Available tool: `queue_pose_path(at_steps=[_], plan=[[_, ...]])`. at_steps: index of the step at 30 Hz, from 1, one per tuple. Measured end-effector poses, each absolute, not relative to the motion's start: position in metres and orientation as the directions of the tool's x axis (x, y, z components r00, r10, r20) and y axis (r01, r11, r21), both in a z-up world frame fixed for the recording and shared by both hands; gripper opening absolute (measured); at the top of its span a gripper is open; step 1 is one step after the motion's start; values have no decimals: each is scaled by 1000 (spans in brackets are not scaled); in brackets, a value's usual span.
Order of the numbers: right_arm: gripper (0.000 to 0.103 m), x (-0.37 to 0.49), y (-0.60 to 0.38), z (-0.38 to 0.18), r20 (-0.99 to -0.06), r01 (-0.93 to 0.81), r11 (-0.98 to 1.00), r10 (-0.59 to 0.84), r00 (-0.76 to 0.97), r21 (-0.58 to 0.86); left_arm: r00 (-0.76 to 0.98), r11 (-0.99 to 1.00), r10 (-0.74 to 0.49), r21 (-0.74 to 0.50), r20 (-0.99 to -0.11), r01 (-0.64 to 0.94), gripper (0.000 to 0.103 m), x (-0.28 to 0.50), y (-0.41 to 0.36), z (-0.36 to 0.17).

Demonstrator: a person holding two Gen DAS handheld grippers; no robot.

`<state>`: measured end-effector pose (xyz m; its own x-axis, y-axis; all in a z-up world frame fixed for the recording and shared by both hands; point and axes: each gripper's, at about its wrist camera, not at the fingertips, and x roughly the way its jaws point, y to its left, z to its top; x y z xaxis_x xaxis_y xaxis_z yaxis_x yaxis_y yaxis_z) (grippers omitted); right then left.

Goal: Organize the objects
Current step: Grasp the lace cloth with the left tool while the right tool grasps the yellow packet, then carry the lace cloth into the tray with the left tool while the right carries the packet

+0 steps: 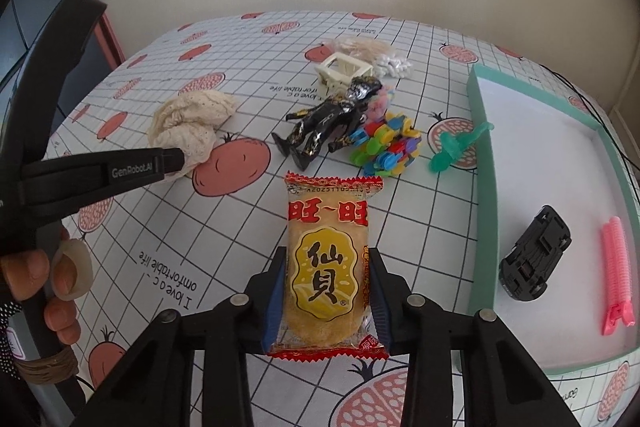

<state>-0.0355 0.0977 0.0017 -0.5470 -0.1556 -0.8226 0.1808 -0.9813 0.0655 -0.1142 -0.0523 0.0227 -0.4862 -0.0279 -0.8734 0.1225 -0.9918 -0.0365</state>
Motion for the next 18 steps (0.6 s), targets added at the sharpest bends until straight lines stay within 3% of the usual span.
queue_pose_path(at_steps=[18], plan=[[39, -21, 129, 46, -663, 120, -984, -179, -727, 134, -607, -994, 23, -83, -794, 71, 12, -98, -43, 79]])
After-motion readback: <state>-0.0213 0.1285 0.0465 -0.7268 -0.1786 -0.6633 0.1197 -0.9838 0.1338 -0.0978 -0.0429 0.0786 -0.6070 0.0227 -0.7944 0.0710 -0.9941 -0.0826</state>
